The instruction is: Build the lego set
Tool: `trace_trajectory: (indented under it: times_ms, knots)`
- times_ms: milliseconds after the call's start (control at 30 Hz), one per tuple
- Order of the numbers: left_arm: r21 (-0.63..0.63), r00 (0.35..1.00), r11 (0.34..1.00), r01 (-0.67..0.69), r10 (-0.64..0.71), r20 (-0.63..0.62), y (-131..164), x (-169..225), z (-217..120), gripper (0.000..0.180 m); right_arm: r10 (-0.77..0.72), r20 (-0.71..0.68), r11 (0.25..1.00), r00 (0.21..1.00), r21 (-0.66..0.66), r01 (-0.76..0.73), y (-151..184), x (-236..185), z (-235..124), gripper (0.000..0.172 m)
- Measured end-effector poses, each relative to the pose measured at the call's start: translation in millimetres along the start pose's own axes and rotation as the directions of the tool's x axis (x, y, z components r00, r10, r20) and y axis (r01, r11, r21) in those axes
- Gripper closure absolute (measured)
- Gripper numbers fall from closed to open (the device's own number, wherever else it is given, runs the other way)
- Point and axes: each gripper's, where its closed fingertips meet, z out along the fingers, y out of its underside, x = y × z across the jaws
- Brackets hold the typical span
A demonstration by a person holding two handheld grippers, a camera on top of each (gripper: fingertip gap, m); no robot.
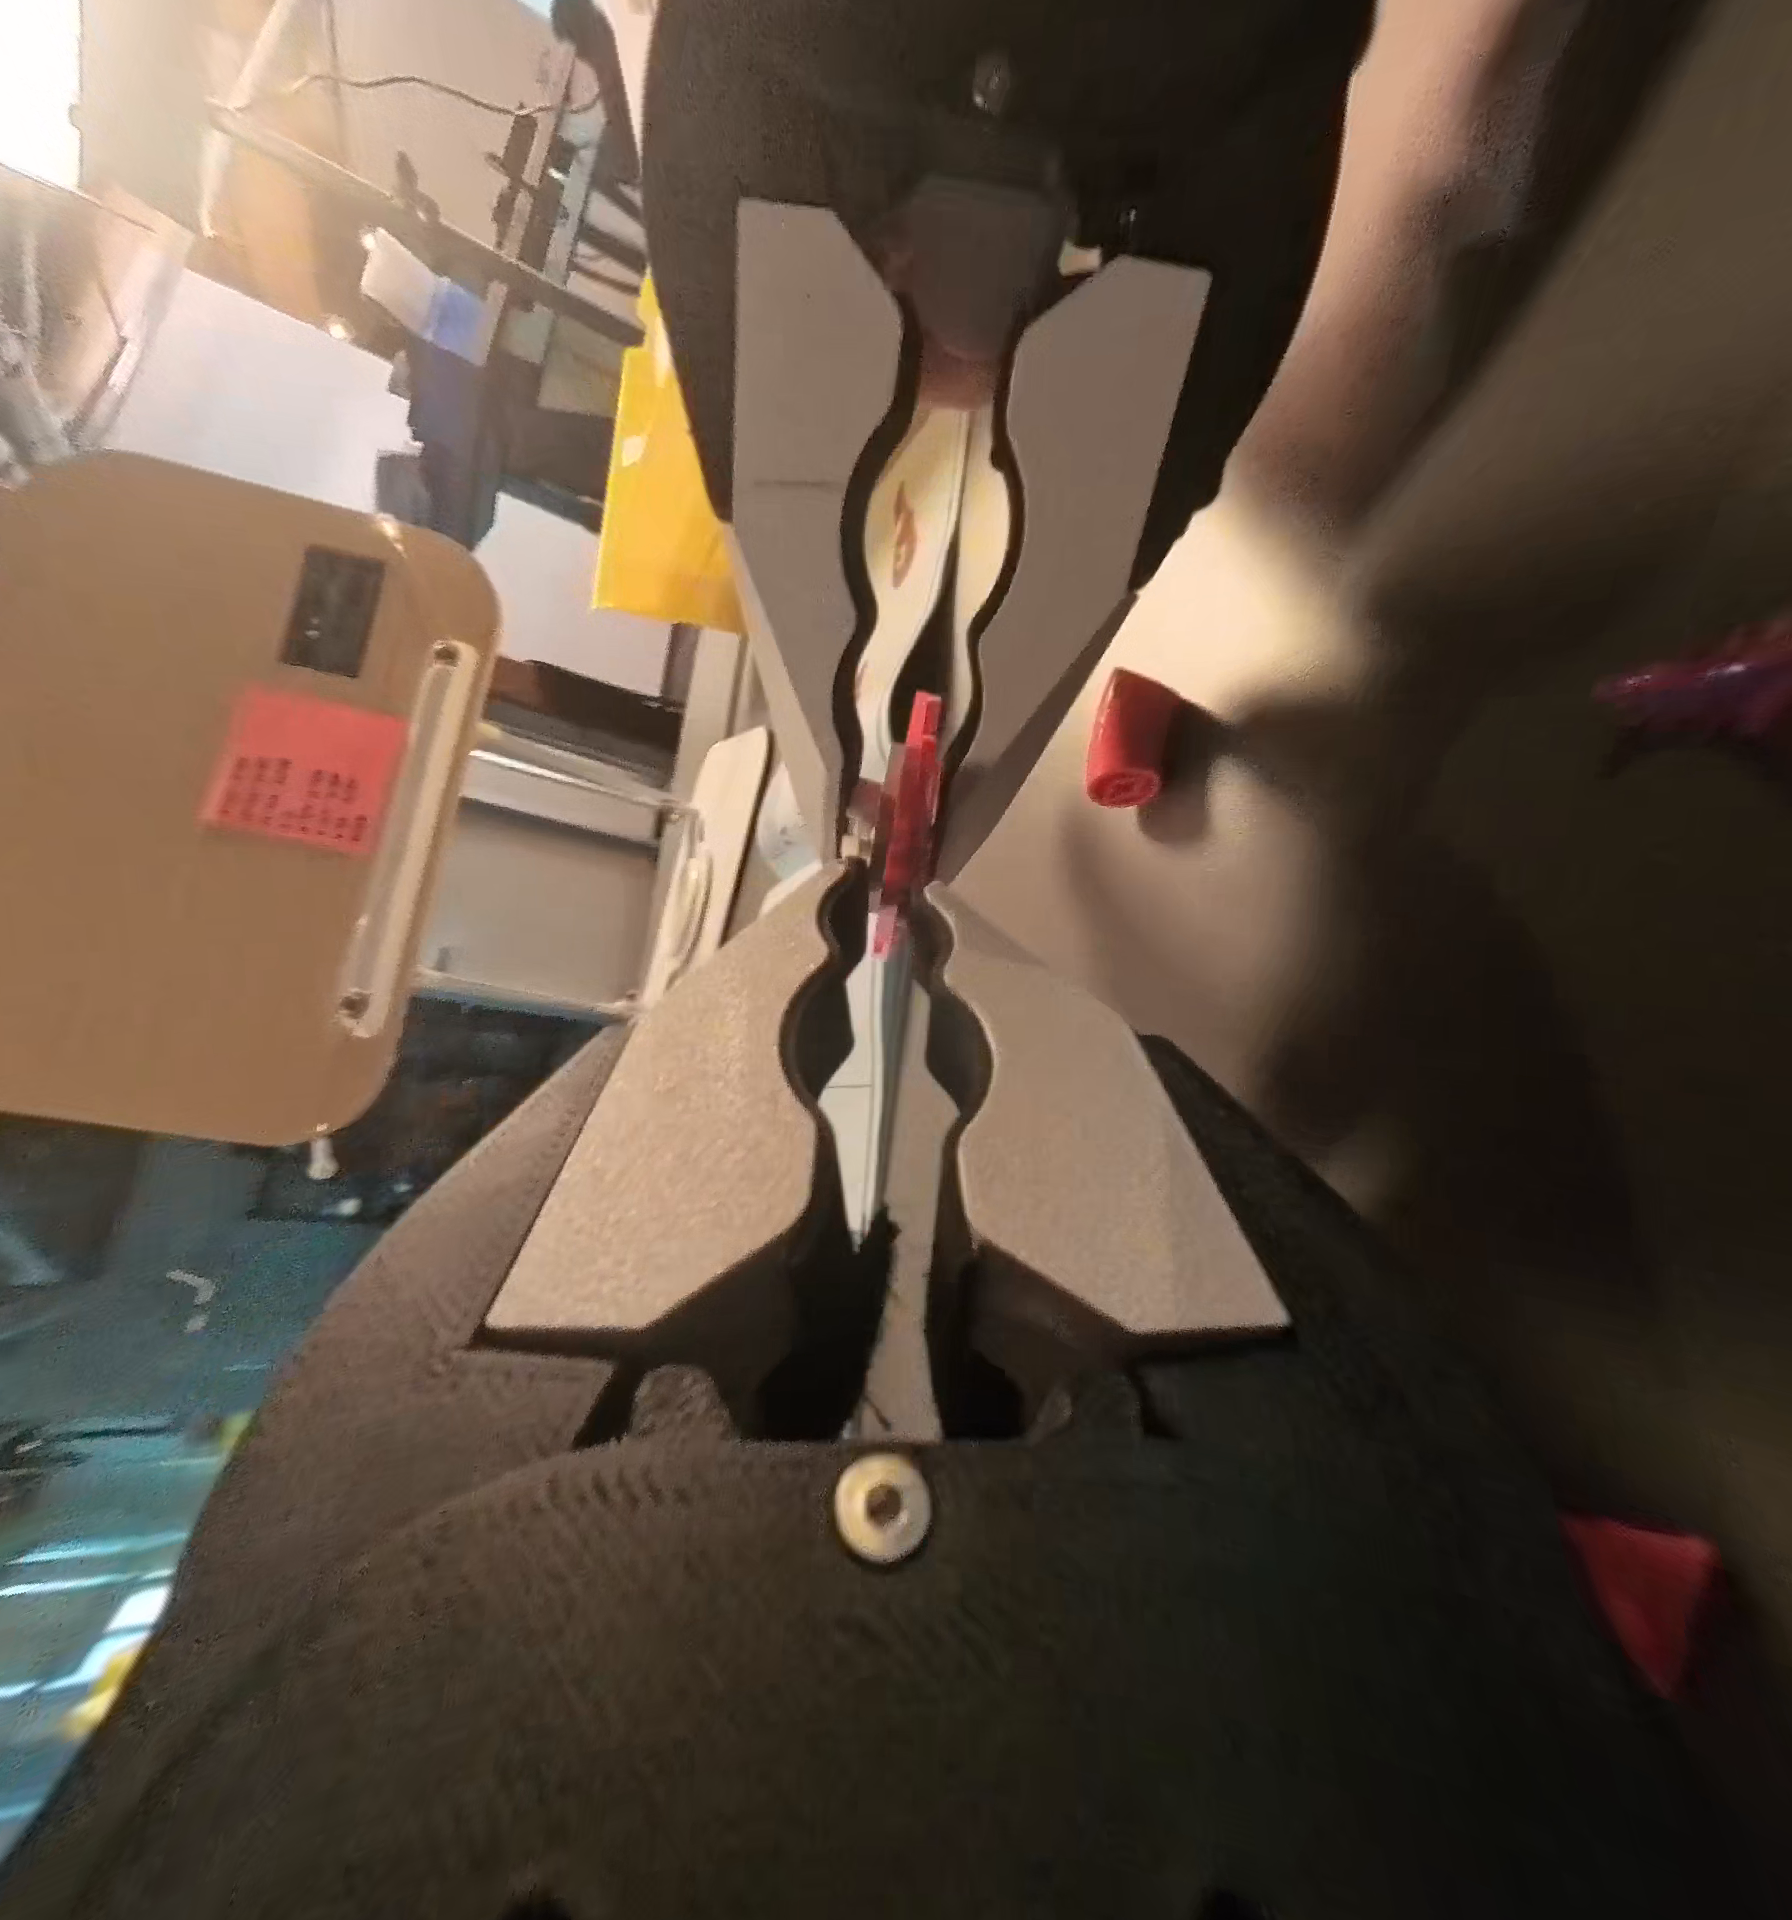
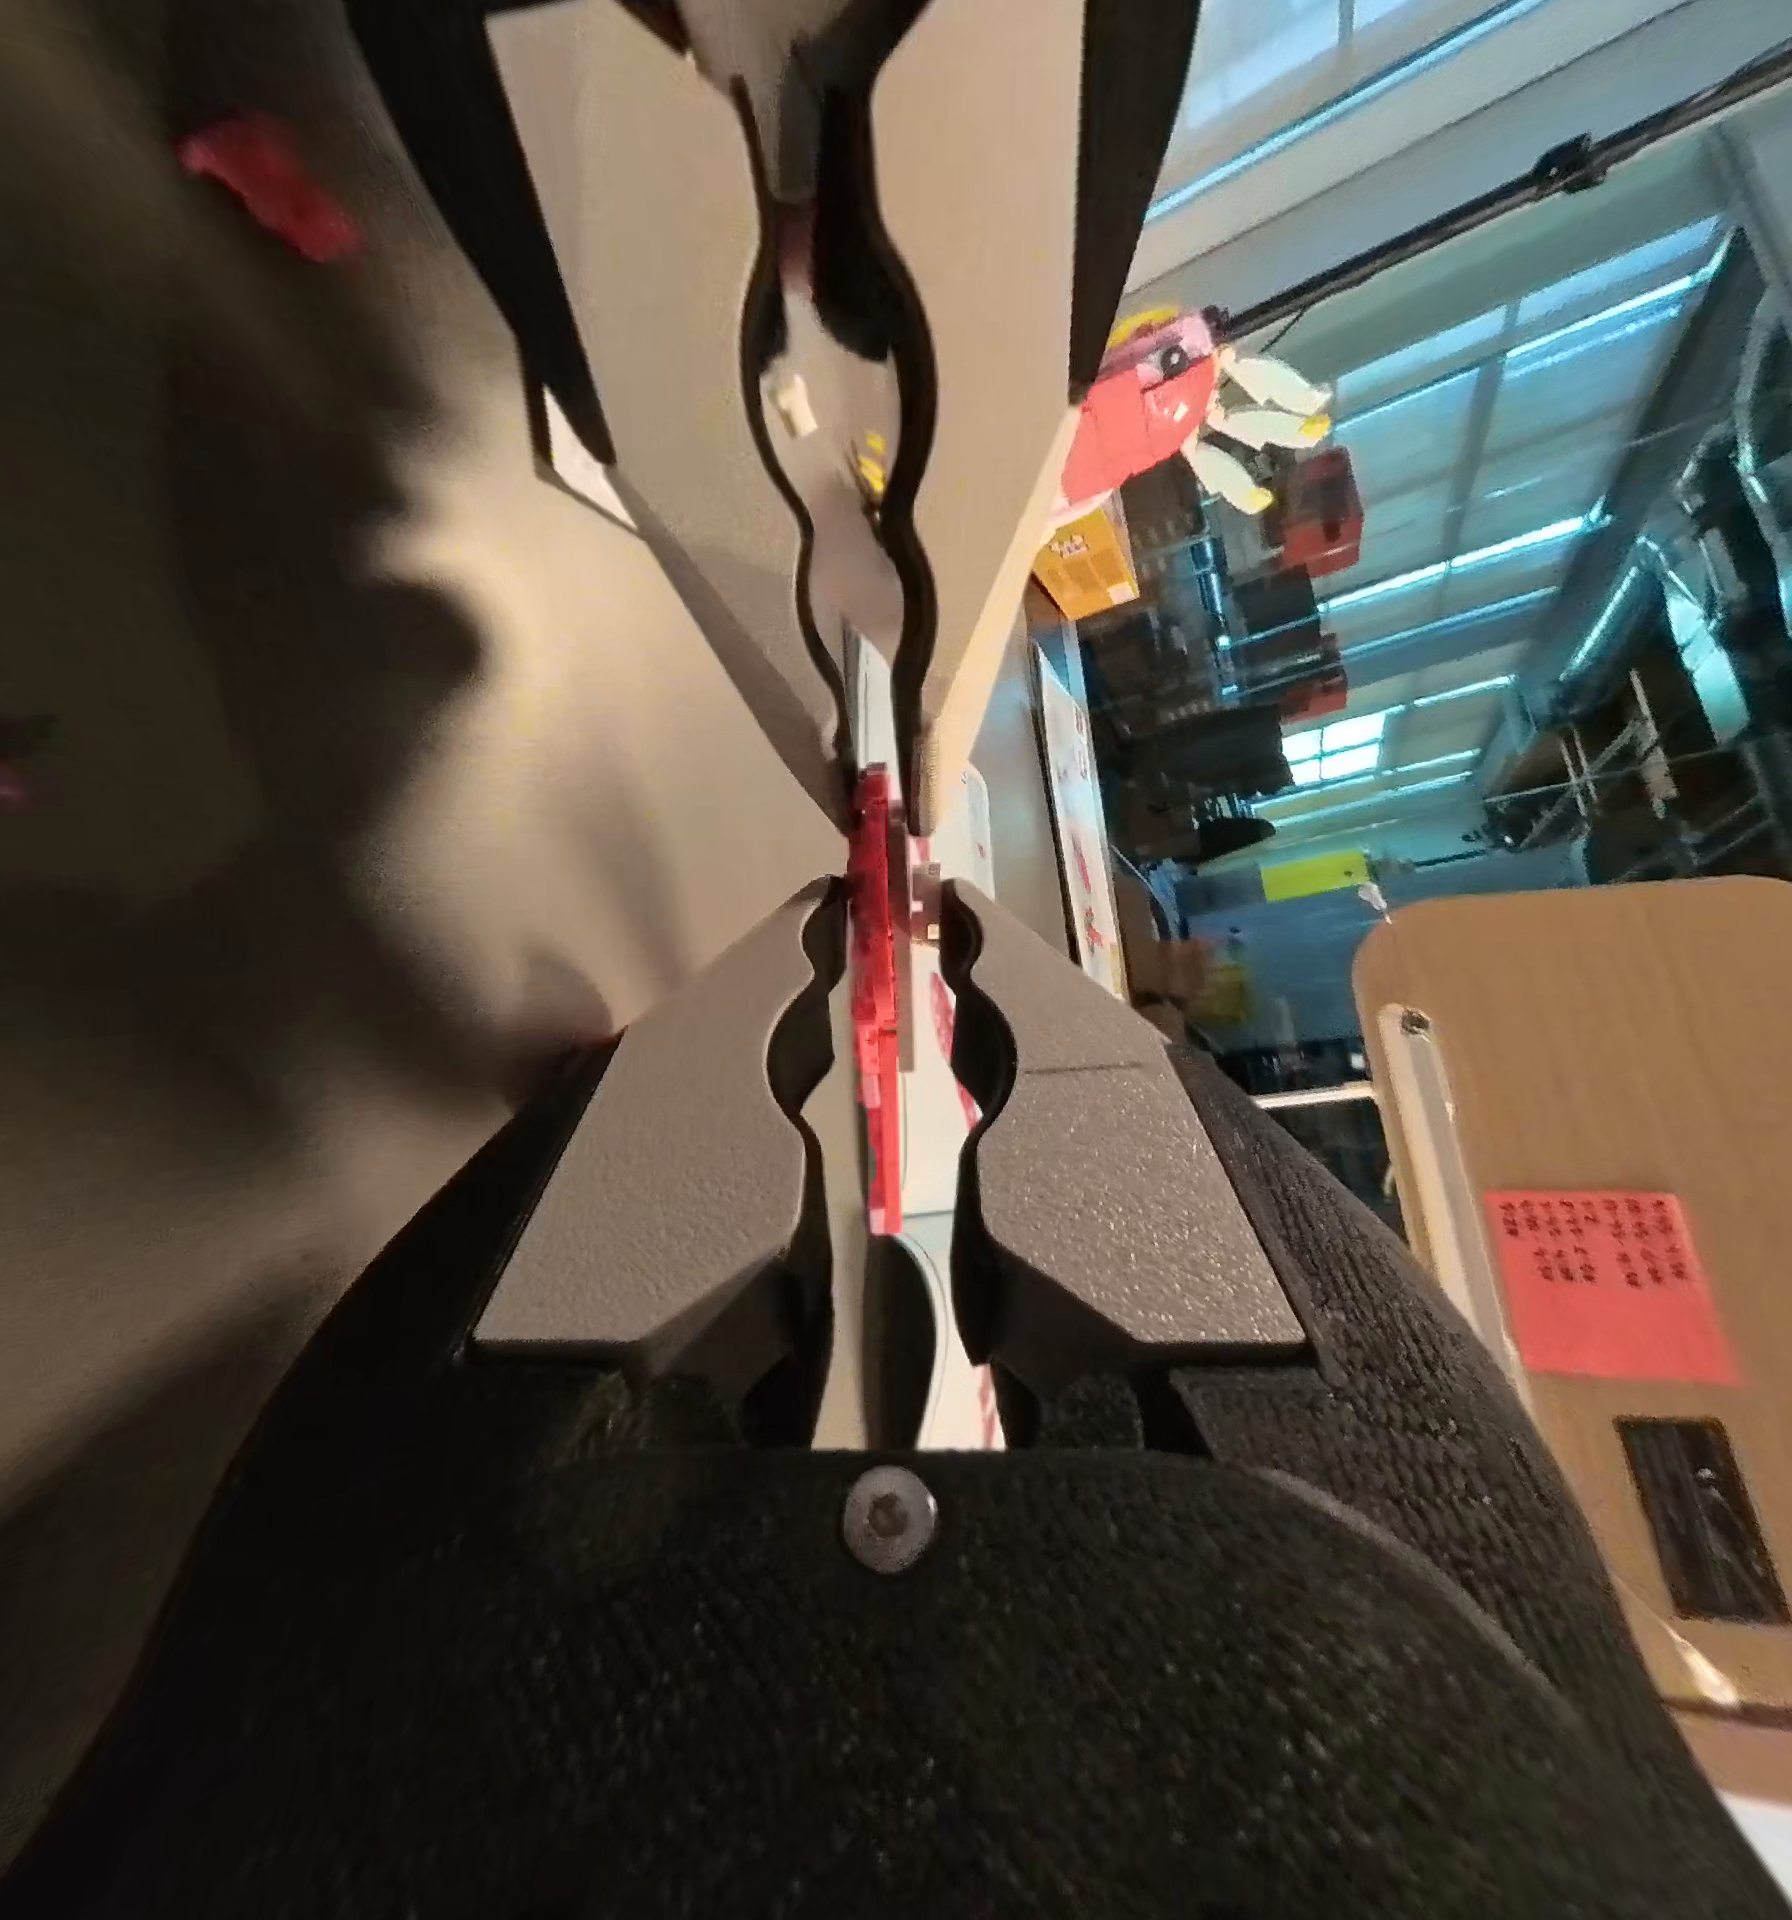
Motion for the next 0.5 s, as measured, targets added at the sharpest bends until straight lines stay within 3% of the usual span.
trace_trajectory:
  times_ms: [267, 500]
  knots:
    - [0.125, 0.981, 0.976, 0.177, -0.164, -0.107, -10, 2, -8, 0.175, 0.023, 0.021, 0.999, 1.000, 0.046, -0.024, -7, -2, -3, 0.156]
    - [0.160, 0.970, 0.962, 0.219, -0.198, -0.141, -12, 1, -10, 0.175, 0.042, 0.039, 0.996, 0.998, 0.077, -0.045, -11, -2, -7, 0.156]
